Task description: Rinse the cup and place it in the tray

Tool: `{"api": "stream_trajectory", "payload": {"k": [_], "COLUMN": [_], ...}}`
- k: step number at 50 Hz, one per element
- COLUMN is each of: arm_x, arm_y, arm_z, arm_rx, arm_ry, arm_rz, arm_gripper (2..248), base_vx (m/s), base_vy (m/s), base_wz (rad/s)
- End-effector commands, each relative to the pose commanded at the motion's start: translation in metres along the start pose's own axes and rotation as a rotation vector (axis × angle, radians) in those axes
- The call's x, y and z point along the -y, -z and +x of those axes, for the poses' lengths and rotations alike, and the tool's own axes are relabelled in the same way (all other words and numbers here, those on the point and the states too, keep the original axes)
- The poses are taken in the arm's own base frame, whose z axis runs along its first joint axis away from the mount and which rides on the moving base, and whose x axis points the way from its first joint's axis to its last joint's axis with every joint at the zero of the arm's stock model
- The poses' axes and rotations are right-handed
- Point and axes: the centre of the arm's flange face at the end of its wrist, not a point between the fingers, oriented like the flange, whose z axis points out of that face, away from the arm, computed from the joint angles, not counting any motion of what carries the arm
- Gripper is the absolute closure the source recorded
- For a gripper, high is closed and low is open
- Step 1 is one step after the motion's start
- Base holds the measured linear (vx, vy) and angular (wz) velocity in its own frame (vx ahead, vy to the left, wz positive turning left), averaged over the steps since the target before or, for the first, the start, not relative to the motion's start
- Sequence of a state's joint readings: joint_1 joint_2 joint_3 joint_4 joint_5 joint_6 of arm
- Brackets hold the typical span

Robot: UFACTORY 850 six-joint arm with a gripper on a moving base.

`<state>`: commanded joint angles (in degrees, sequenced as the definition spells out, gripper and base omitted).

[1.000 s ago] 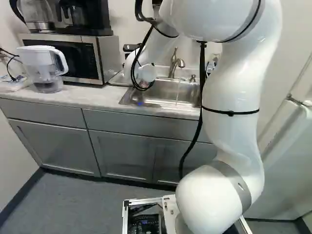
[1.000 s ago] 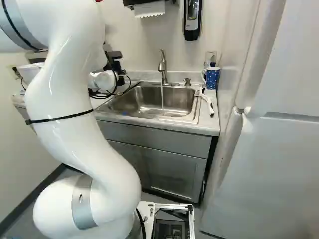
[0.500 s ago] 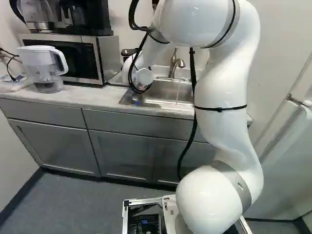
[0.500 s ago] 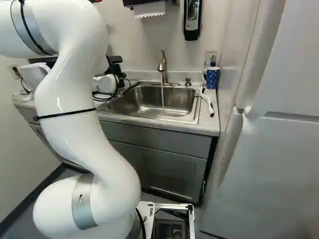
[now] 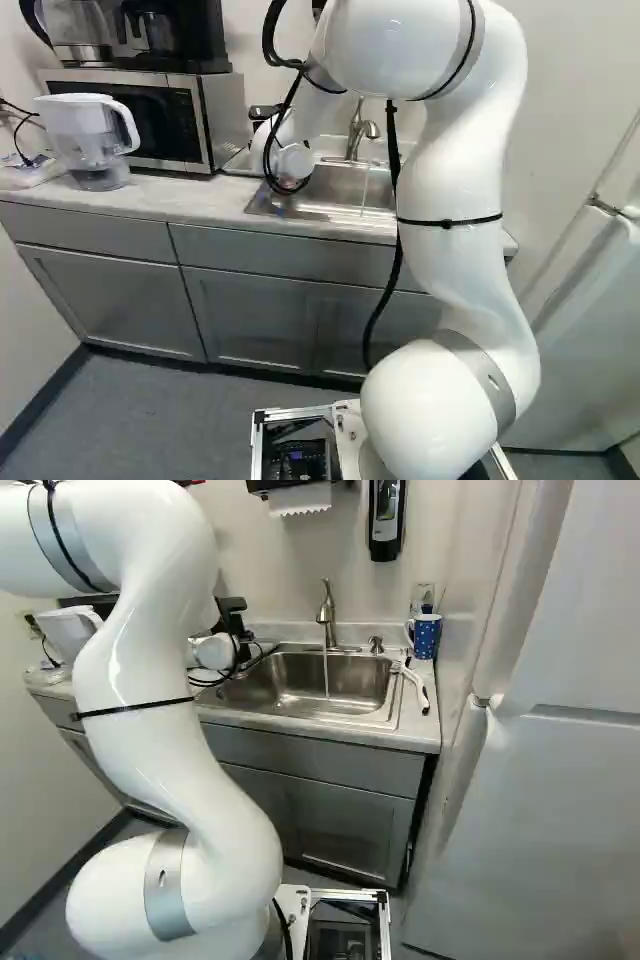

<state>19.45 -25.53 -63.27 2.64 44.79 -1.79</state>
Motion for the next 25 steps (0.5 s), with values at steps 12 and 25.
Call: {"api": "stream_trajectory", "payload": {"k": [12,25], "arm_x": [0.0000,0.0000], "arm_y": [0.0000,0.0013], "arm_z": [0.0000,0.0073], "arm_rx": [0.000,-0.012], "arm_ry": [0.000,0.000], "arm_rz": [0.000,0.000], "arm_gripper": [81,3], "base_vx": [0.000,0.000], "base_vy": [0.000,0.000], "base_wz": [0.000,0.000]}}
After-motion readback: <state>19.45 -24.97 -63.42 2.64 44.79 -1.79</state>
